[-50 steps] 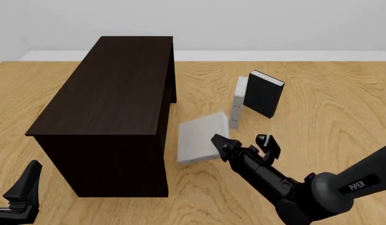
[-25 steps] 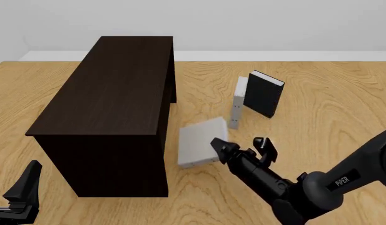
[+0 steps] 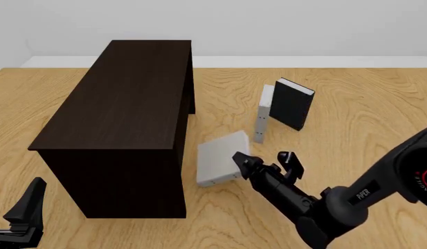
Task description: Pick up the book on the right and place it under the cabinet shelf.
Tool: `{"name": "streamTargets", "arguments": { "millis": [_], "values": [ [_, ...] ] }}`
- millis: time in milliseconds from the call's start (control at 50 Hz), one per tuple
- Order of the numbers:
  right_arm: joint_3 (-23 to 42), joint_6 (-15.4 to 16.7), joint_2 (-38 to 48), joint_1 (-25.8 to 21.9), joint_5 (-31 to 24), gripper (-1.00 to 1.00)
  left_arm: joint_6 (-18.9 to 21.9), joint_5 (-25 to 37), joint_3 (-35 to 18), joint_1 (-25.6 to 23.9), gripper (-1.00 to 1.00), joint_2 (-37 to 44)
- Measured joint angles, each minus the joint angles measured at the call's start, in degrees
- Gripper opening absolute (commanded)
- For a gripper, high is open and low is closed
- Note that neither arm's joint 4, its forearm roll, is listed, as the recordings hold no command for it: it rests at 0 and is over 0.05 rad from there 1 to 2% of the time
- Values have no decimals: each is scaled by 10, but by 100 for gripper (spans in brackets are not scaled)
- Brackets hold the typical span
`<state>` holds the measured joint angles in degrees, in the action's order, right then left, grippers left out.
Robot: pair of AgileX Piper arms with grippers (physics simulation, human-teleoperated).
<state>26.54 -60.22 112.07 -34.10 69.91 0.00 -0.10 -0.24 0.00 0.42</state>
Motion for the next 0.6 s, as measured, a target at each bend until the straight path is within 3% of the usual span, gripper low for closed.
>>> {"name": "streamTargets", "arguments": {
  "millis": [140, 160, 600],
  "values": [
    [5, -2, 6, 3, 0, -100, 0, 0, 0, 0, 100, 0],
    [6, -2, 6, 3, 0, 100, 0, 0, 0, 0, 100, 0],
    [-13, 16, 29, 16, -3, 100, 0, 0, 0, 0, 100, 0]
  ]
}}
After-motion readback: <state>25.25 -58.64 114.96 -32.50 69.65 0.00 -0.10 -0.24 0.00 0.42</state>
